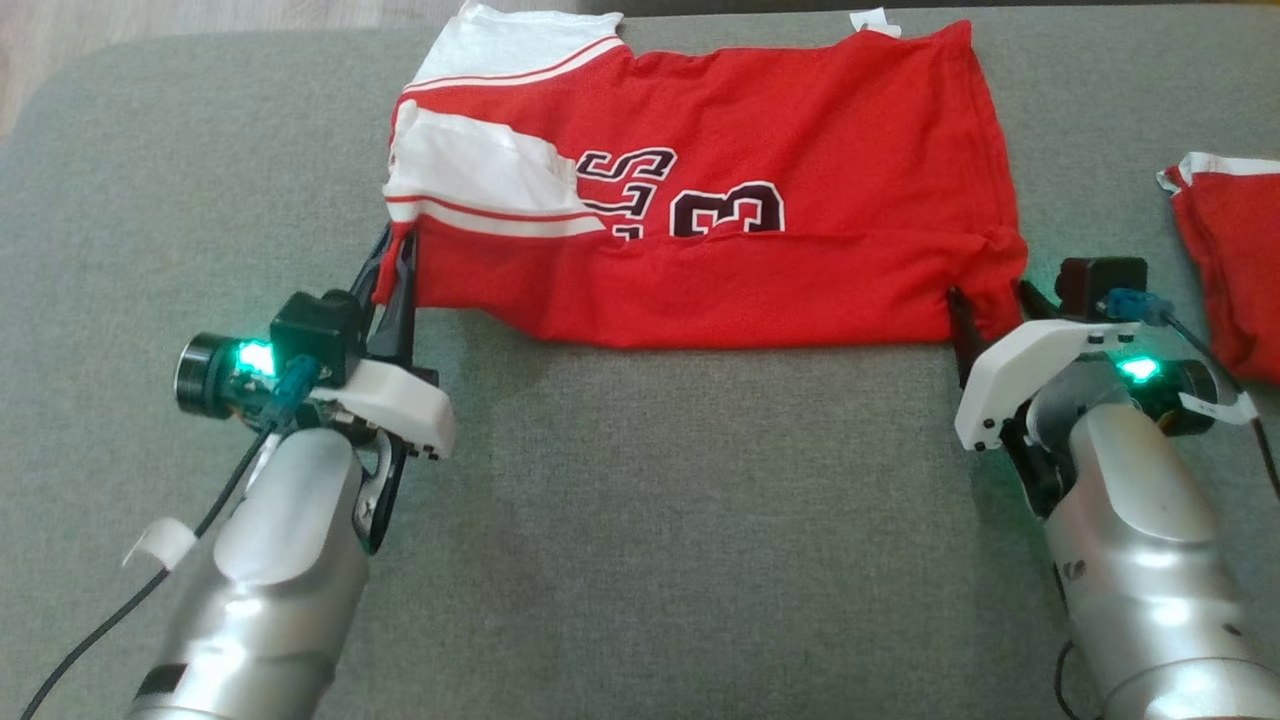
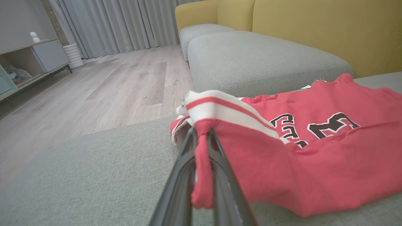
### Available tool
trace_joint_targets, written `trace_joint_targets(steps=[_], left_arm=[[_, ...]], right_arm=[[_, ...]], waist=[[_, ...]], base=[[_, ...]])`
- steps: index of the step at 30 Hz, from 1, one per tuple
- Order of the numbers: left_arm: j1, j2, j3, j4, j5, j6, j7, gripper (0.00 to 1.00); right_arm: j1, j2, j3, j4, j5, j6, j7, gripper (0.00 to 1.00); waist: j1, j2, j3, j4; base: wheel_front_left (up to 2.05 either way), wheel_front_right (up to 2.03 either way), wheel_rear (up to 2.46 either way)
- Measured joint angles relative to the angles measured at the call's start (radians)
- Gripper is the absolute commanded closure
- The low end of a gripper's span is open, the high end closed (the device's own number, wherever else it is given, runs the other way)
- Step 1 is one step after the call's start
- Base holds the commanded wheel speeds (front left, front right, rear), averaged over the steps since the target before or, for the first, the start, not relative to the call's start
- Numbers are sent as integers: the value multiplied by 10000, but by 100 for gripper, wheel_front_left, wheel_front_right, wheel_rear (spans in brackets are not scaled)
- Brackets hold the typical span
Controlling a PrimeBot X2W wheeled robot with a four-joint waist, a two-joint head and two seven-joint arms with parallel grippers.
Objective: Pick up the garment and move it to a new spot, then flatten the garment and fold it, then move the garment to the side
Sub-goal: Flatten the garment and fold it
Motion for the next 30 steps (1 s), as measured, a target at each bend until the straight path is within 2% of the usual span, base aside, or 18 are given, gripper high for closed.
trace_joint_targets(steps=[1,2,11,16,23,30], left_arm=[[0,12,-25,46,0,0,6,100],[2,19,-40,86,0,2,12,100],[640,286,-261,619,-15,-2,614,100],[1074,612,-667,752,199,-27,976,100],[1918,717,-1034,650,176,-426,1766,100],[2996,1252,-1321,-387,59,-690,2784,100]], right_arm=[[-28,-12,40,63,-48,0,-4,57],[-43,-12,73,121,-130,0,-15,100],[337,50,188,493,-334,0,-769,100],[1004,56,222,372,-546,0,-786,100],[1894,67,-21,-441,-681,0,-25,100],[3716,121,140,-2349,111,0,1513,100]], waist=[[0,0,-20,-1],[1,0,-47,-4],[0,0,-613,-123],[0,0,-1126,-185],[-1,0,-1895,-224],[-3,0,-2609,-130]], base=[[0,0,0],[0,0,0],[0,0,0],[0,0,0],[0,0,0],[0,0,0]])
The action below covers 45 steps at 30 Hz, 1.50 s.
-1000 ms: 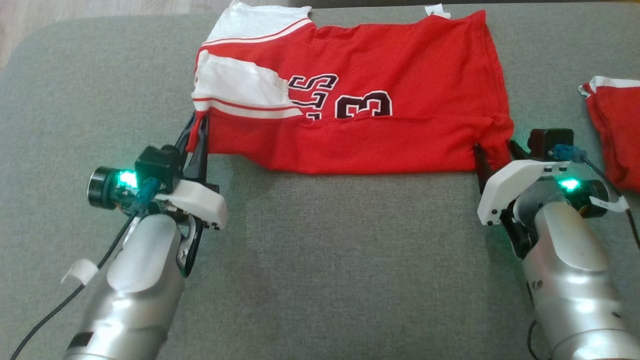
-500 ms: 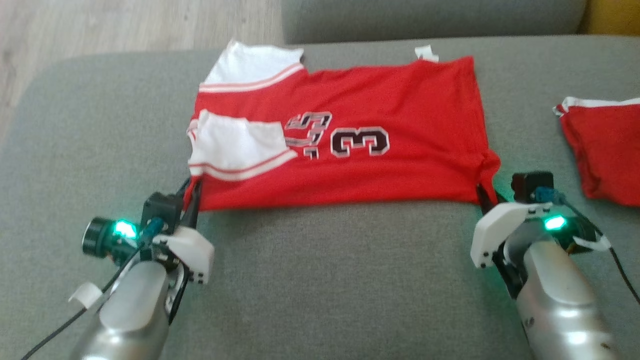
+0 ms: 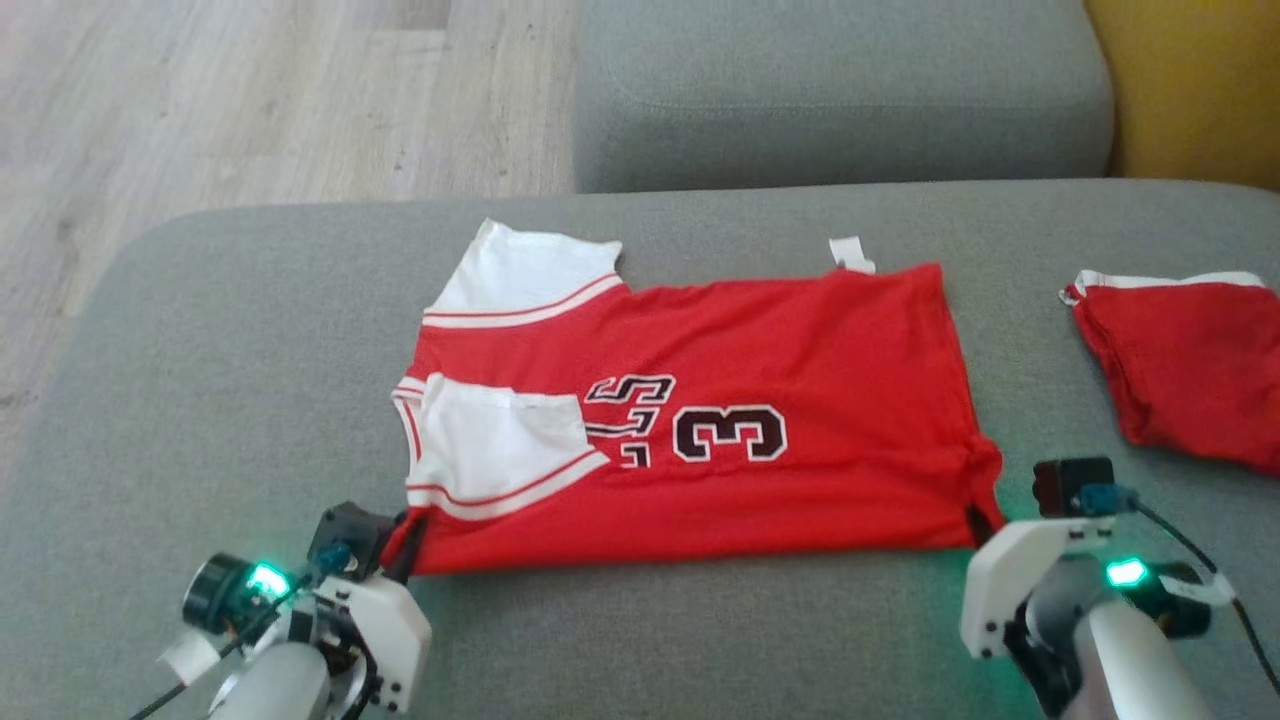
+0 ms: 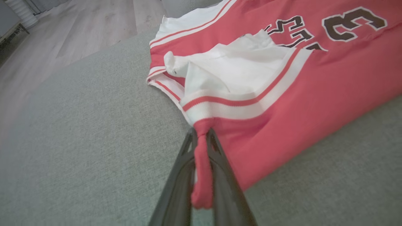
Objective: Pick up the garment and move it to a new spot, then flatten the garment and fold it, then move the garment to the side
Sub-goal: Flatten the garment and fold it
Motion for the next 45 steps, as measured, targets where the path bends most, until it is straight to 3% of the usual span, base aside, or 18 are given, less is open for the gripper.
trace_joint_targets(steps=[6,11,12,13,14,15,17,18,19,24,25,31,39,45], left_arm=[[600,320,-171,-1106,-209,-136,853,100],[868,405,-178,-1768,-307,58,1127,100],[866,420,-165,-1866,-307,159,1078,100],[866,447,-140,-1962,-307,261,972,100],[864,453,-69,-2050,-307,403,782,100],[863,456,33,-2123,-305,560,566,68],[831,464,190,-2209,-245,853,161,58],[825,464,261,-2243,-222,999,-50,25],[807,464,322,-2272,-180,1122,-261,0],[570,414,698,-2449,-150,1622,-1404,0],[480,305,894,-2560,-201,1799,-1941,0],[467,-180,1490,-3170,-642,1992,-2755,0],[353,-301,1741,-3764,-345,1697,-2830,0],[-1204,263,1709,-3231,-4,1049,-2673,0]], right_arm=[[1359,23,100,-2167,399,0,1277,100],[2023,52,19,-3371,729,0,1553,100],[2056,52,-27,-3549,786,0,1434,47],[2053,50,-25,-3670,874,0,1308,27],[2052,56,-38,-3774,988,0,1087,0],[2046,58,-61,-3847,1041,0,848,0],[2040,58,-201,-3871,1156,0,290,0],[2035,52,-228,-3871,1133,0,0,0],[2029,52,-234,-3873,1137,0,-316,0],[1665,52,-10,-3917,1499,0,-2188,0],[1492,52,257,-3975,1645,0,-2966,0],[1418,50,947,-3956,2050,0,-4460,0],[1343,50,1300,-3848,2186,0,-4742,0],[673,46,1733,-3908,2387,0,-4811,0]], waist=[[1,0,-7,89],[3,0,228,58],[3,0,283,42],[3,0,335,22],[3,0,387,-3],[3,0,434,-30],[4,0,503,-88],[3,0,525,-112],[3,0,541,-136],[4,0,556,-235],[3,0,544,-260],[3,0,584,-324],[3,0,1071,-505],[4,0,1641,-969]], base=[[0,0,0],[0,0,0],[0,0,0],[0,0,0],[0,0,0],[0,0,0],[0,0,0],[0,0,0],[0,0,0],[0,0,0],[0,0,0],[0,0,0],[0,0,0],[0,0,0]])
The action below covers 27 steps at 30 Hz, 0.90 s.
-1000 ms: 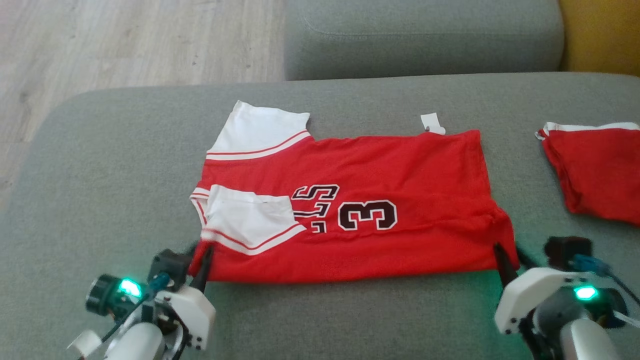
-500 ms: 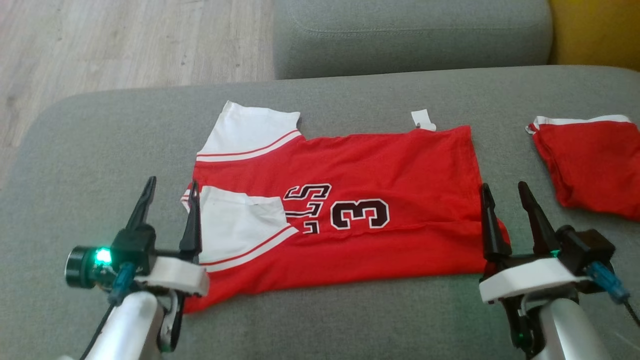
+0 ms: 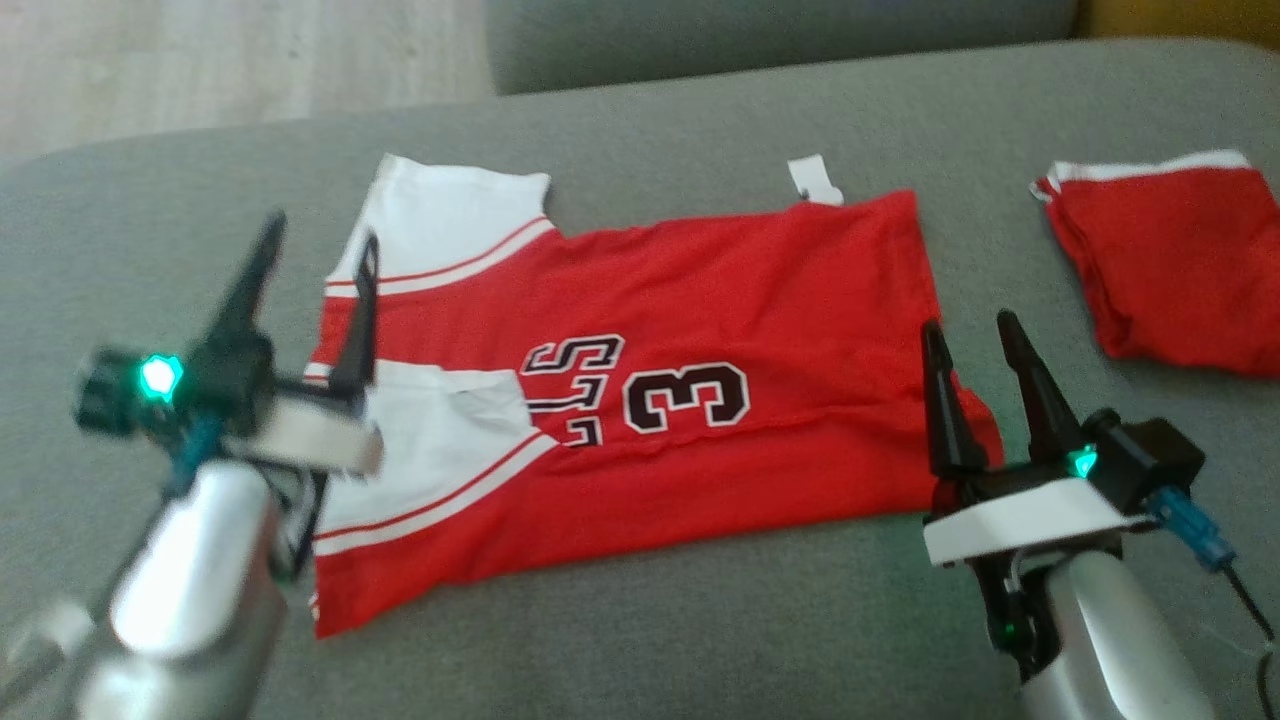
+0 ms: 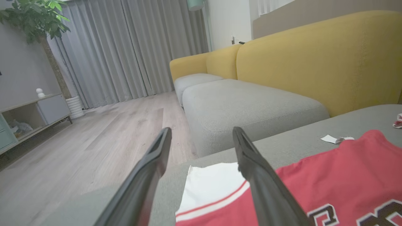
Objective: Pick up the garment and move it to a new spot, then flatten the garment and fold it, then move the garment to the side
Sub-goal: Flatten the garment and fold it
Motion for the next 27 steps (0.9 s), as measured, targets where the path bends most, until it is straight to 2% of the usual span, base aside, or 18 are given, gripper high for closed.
trace_joint_targets(steps=[7,8,10,16,23,27], left_arm=[[-2491,725,-299,1457,81,-1266,1630,0],[-2969,924,-420,2046,75,-1542,2213,0],[-3339,1083,-623,2539,-71,-1709,2658,0],[-4123,1488,-1116,3680,-700,-1891,3724,0],[-4986,2255,-2456,4220,-2211,-1891,5074,0],[-5397,2711,-2801,4512,-2598,-1891,5264,0]], right_arm=[[-407,-8,414,-389,318,0,-6,0],[-518,-10,479,-453,341,0,-6,0],[-560,-10,554,-552,385,0,-6,0],[-732,-13,715,-725,418,0,-6,0],[-949,-13,878,-970,428,0,-6,0],[-965,-13,988,-1026,433,0,-6,0]], waist=[[1,0,730,-709],[1,0,915,-921],[1,0,1097,-1112],[1,0,1540,-1515],[0,0,2192,-1909],[1,0,2558,-2090]], base=[[0,0,0],[0,0,0],[0,0,0],[0,0,0],[0,0,0],[0,0,0]])
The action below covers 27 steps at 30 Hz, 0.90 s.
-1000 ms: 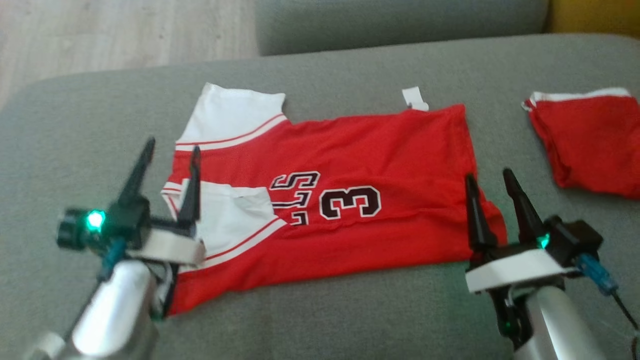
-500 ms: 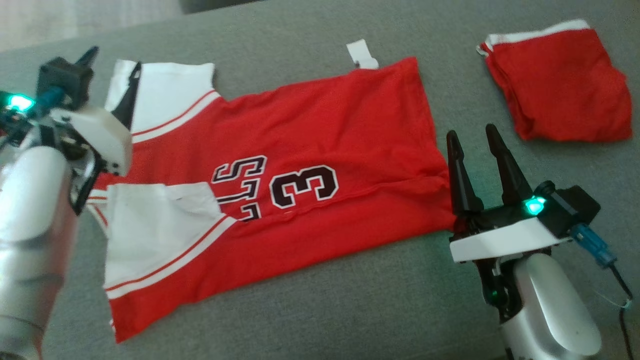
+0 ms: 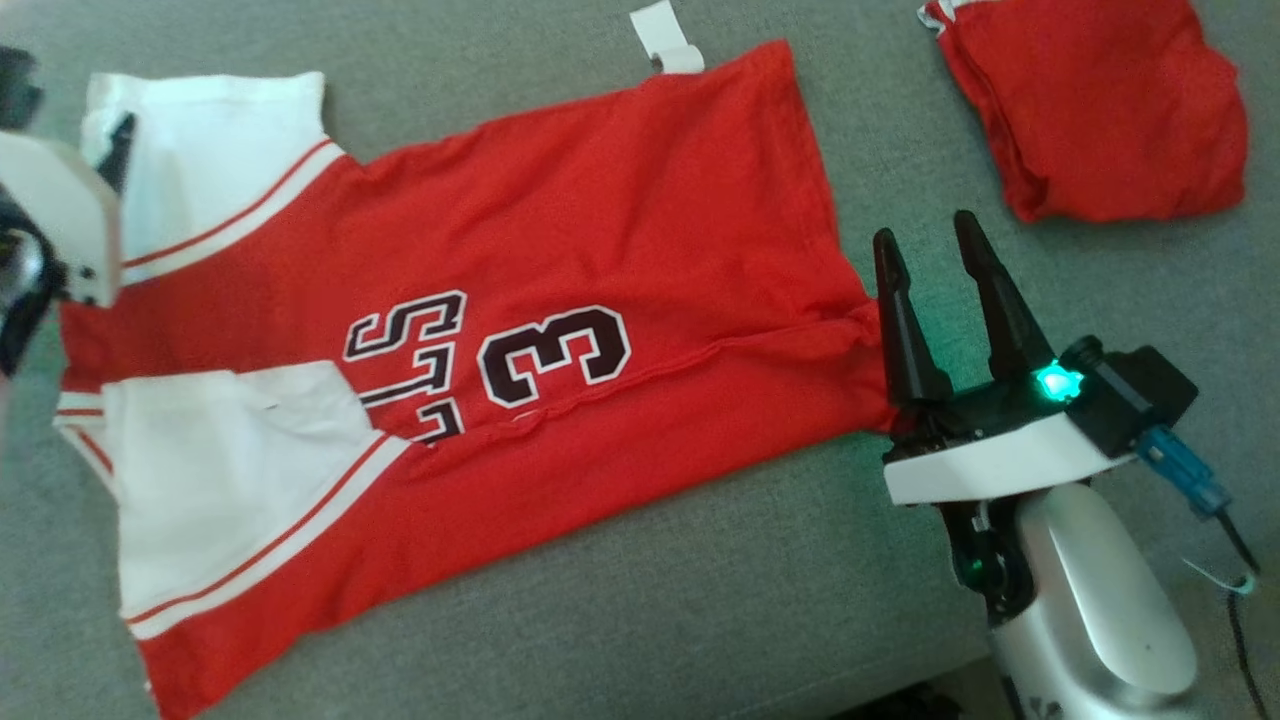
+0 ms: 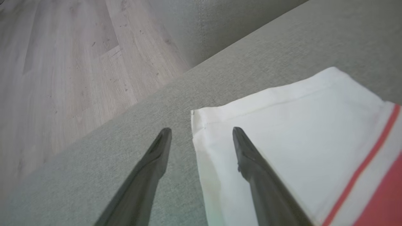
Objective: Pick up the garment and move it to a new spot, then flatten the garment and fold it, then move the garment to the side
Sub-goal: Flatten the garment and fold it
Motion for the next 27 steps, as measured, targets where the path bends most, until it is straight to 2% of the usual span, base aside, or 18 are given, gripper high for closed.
trace_joint_targets(steps=[4,17,18,19,20,27], left_arm=[[-439,211,-138,418,-219,0,102,0],[-1374,368,-543,1183,-1055,0,830,0],[-1380,364,-589,1179,-1239,0,1001,42],[-1387,347,-608,1143,-1469,0,1135,78],[-1392,337,-662,1057,-1712,0,1262,100],[-1345,253,-1306,759,-2109,0,1214,100]], right_arm=[[-166,2,140,-61,96,0,0,0],[-342,2,163,-221,184,0,0,0],[-342,2,150,-221,184,0,0,0],[-342,2,128,-221,184,0,0,0],[-342,2,105,-221,182,0,0,0],[-350,2,-192,-58,25,0,0,0]], waist=[[-1,0,294,-190],[-2,0,959,-577],[-2,0,974,-573],[-1,0,982,-562],[-2,0,985,-545],[-1,0,795,-294]], base=[[0,0,0],[0,0,0],[0,0,0],[0,0,0],[0,0,0],[0,0,0]])
